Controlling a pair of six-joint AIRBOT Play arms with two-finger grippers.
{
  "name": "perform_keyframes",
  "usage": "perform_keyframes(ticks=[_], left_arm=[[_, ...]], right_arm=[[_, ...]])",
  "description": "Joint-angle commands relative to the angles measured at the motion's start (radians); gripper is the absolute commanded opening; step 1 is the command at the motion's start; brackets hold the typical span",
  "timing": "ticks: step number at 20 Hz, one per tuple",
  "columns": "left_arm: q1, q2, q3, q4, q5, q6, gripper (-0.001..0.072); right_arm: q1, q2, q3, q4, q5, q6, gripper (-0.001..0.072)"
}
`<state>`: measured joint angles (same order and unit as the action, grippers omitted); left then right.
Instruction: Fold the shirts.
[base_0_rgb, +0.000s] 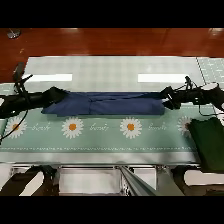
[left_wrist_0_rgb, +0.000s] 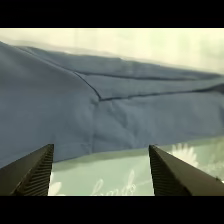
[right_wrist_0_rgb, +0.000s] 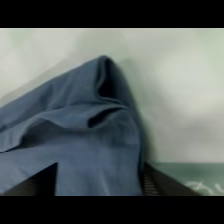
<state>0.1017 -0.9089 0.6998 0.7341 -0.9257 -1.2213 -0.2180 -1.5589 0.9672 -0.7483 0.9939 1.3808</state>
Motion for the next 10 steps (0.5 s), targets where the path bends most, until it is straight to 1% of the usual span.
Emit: perform_keyframes(ticks=[1,2,3,4,5,6,7,8,10], left_arm=[[-0.027,-0.029,0.003,-0.045,-0.029,0.006,0.0670],[-0.027,-0.035,0.003,-0.056,-0.029,0.006,0.0347],[-0.028,-0.039,0.006,-0.071,-0.029,0.021,0.0036],[-0.035,-0.046,0.017,-0.094,-0.030,0.058,0.0025],[-0.055,-0.058,0.037,-0.107,-0.027,0.071,0.0024],[-0.096,-0.080,0.071,-0.098,-0.016,0.085,0.0023],[-0.153,-0.111,0.113,-0.060,0.008,0.076,0.0022],[-0.233,-0.154,0.166,0.012,0.054,0.022,0.0022],[-0.409,-0.278,0.295,0.196,0.138,-0.129,0.0022]], right_arm=[[0.065,-0.034,0.056,0.000,0.050,-0.007,0.0134],[0.065,-0.030,0.077,-0.002,0.082,-0.022,0.0030],[0.056,-0.022,0.106,-0.024,0.127,-0.027,0.0029],[0.042,-0.001,0.130,-0.056,0.164,-0.023,0.0029],[0.021,0.038,0.142,-0.090,0.186,-0.011,0.0029],[-0.002,0.086,0.142,-0.119,0.203,-0.003,0.0029],[-0.021,0.146,0.138,-0.159,0.237,0.003,0.0029],[-0.032,0.209,0.126,-0.202,0.265,0.005,0.0029],[-0.038,0.360,0.085,-0.294,0.300,0.038,0.0029]])
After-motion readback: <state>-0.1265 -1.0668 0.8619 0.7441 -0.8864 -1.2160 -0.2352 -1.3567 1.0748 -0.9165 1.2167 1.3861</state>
